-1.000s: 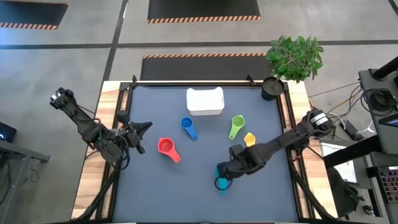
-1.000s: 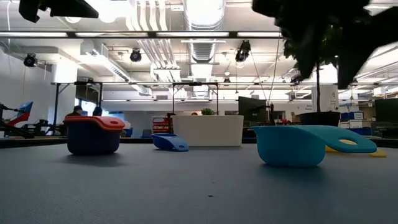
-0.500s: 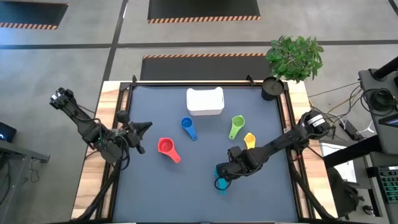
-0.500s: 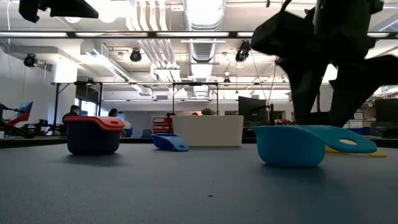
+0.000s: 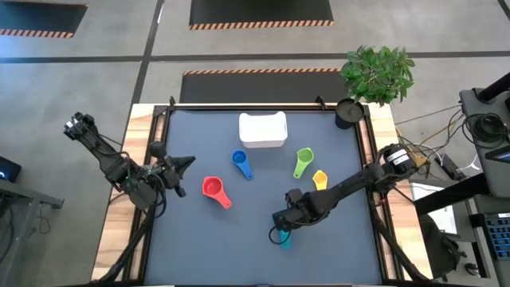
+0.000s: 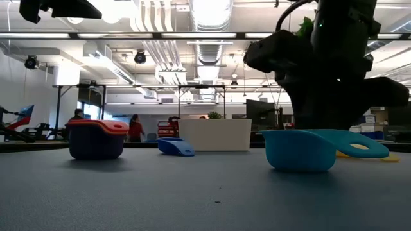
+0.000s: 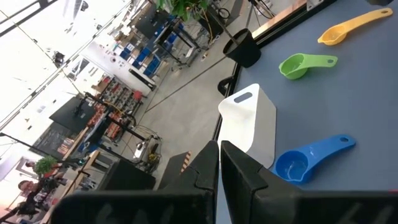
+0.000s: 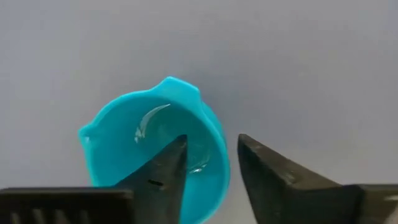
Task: Nest measuring cups in basket
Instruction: Stack the light blue measuring cup on top of the red measuring cup
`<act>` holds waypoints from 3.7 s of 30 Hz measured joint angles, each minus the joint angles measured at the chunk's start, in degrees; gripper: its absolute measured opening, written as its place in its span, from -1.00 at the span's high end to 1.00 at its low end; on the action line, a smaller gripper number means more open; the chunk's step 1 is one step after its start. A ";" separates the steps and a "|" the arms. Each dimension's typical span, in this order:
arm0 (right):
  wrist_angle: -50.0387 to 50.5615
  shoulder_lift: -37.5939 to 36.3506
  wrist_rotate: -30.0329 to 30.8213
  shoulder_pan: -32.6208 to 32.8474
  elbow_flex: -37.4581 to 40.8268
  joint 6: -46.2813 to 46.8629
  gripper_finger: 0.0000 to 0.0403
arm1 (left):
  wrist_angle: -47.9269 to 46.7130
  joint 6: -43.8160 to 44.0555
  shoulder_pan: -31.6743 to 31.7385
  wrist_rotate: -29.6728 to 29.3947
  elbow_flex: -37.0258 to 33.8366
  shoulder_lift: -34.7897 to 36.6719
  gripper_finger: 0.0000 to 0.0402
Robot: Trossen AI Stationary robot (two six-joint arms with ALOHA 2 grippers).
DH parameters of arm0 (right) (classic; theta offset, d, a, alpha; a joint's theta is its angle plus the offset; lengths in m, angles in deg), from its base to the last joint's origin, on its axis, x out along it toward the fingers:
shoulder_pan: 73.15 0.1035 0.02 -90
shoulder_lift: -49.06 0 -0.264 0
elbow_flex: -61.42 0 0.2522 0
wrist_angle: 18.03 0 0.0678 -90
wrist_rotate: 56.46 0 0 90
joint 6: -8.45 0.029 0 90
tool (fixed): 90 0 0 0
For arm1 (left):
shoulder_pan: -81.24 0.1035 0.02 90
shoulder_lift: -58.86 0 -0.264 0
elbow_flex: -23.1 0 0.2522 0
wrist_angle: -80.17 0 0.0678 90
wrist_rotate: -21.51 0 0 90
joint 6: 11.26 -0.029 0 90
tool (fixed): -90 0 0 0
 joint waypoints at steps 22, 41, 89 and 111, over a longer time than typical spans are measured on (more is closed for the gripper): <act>0.04 -2.21 -2.55 -5.04 -4.68 -9.28 0.95 | 0.02 0.02 0.00 0.02 0.00 0.00 1.00; 0.58 2.23 -5.03 -21.20 -25.58 -44.82 0.96 | 0.04 0.04 0.00 0.04 0.00 -0.02 1.00; -2.55 32.41 -14.10 -26.27 -60.98 -89.93 0.96 | 2.12 1.75 -0.01 0.03 0.00 -0.07 1.00; -6.03 32.38 -14.07 -26.16 -57.98 -85.36 0.41 | 2.12 1.77 0.00 0.04 0.00 -0.07 1.00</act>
